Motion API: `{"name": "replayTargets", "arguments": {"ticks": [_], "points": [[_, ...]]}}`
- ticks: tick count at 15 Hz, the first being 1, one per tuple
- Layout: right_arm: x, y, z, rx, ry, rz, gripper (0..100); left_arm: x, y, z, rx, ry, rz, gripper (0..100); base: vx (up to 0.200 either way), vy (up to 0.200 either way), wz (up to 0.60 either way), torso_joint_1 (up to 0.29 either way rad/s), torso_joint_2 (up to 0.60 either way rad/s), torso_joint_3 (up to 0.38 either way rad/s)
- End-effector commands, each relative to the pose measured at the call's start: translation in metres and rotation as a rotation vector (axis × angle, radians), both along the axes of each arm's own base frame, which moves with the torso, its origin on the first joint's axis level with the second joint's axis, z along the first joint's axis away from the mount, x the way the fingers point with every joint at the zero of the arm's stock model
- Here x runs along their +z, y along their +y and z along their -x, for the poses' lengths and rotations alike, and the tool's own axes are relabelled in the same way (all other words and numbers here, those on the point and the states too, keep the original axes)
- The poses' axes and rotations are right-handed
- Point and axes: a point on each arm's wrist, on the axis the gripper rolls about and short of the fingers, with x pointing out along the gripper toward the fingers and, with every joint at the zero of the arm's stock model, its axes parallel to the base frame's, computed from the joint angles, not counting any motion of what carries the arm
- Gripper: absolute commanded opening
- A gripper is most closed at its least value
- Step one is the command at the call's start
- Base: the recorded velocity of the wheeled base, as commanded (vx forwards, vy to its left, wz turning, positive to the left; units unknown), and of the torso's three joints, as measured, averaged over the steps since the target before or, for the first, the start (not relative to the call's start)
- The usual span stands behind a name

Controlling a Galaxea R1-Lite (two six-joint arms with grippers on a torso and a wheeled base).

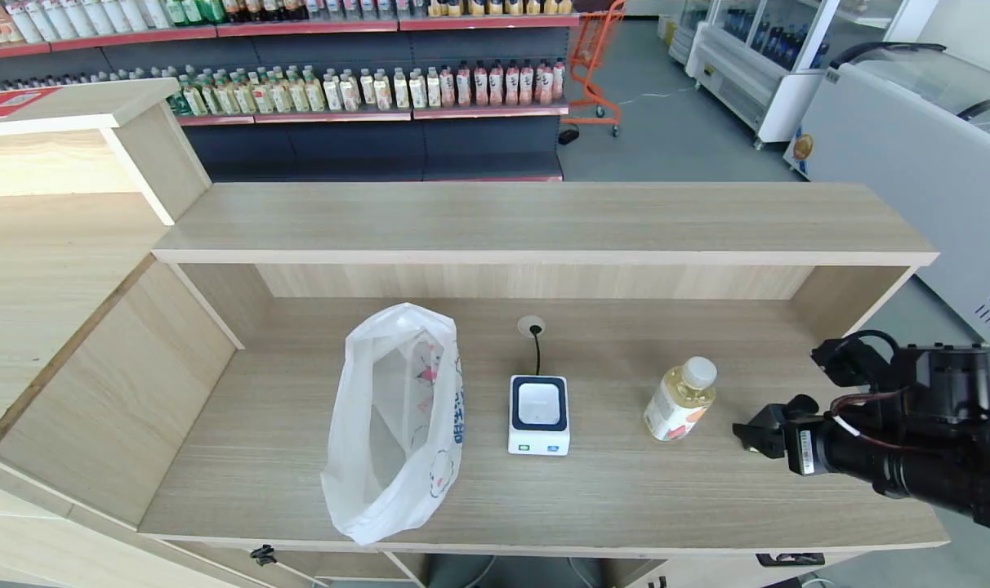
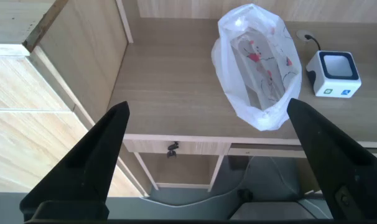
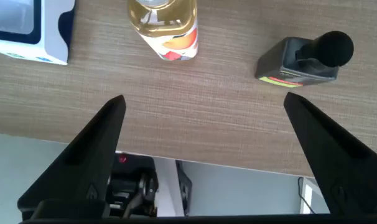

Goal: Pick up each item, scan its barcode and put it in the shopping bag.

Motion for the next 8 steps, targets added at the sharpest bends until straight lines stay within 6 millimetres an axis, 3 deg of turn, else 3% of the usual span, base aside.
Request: {"name": "replayTargets", "arguments": {"ticks": [1, 3, 8], "points": [[-0.062, 0.002, -0.028, 0.001, 0.048, 0.010, 100, 0.000, 0.000, 0.000, 0.001, 0.000, 0.000, 100, 0.000, 0.000, 0.00, 0.000, 0.00, 0.000], [-0.083, 0.005, -0.040, 0.006, -0.008, 0.010, 100, 0.000, 0.000, 0.000, 0.001, 0.001, 0.000, 100, 0.000, 0.000, 0.00, 0.000, 0.00, 0.000], [-0.106, 0.018, -0.082, 0.042, -0.134, -0.007, 100, 0.000, 0.000, 0.000, 0.001, 0.001, 0.000, 100, 0.000, 0.000, 0.00, 0.000, 0.00, 0.000]]}}
